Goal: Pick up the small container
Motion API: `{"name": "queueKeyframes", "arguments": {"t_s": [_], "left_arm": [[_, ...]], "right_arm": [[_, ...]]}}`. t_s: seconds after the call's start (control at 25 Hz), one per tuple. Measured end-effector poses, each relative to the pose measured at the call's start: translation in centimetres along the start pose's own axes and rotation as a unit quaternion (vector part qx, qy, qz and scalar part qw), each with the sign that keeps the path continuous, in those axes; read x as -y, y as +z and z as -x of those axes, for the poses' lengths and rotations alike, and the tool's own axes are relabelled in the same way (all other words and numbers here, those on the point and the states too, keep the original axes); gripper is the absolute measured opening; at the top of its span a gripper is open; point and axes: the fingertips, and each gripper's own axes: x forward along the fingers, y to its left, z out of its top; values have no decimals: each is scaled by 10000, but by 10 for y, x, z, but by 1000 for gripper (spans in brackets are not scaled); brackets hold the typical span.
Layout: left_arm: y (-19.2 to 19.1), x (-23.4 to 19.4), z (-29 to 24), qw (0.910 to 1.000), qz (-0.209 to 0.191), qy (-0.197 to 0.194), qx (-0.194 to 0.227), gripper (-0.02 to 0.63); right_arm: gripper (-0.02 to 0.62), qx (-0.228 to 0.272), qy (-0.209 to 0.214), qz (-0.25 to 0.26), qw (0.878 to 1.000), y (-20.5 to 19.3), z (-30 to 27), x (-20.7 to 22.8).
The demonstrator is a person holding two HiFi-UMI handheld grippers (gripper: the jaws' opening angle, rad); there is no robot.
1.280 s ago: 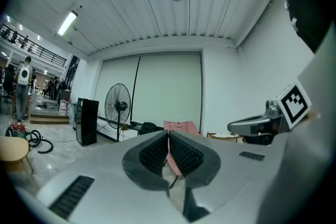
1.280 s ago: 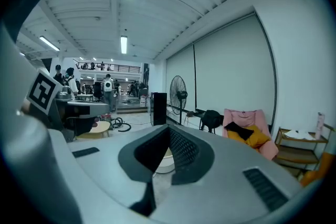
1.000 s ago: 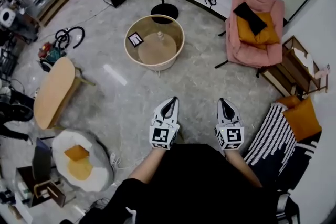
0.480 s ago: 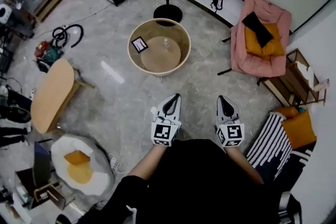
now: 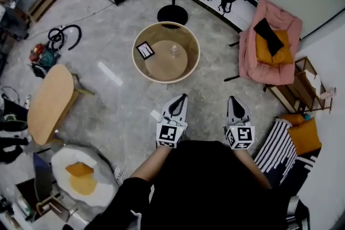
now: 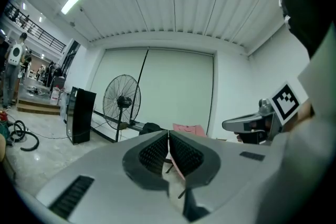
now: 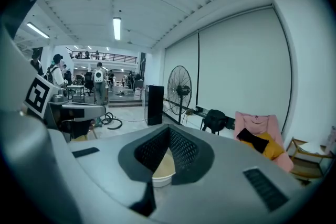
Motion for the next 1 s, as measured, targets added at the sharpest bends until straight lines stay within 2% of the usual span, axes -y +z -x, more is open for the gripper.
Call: {"name": "queueKeyframes", "arguments": {"t_s": [0.16,0.48,0.68,1.0], "left_arm": [[-2,-21,-6,10000,47,11,-11,25],[5,-42,-28,9995,59,310,69,25],[2,-54,-48,9979,-36,645,70,25],[-3,-94,-114,9914,-10,1303,-115,25]], "right_arm": [[21,-67,60,100,9999,2,-16,-11],[21,33,238,87,9997,15,-62,0],[21,94,584,8,9983,13,-102,9],[21,181,1249,-90,9920,29,-197,36]]}}
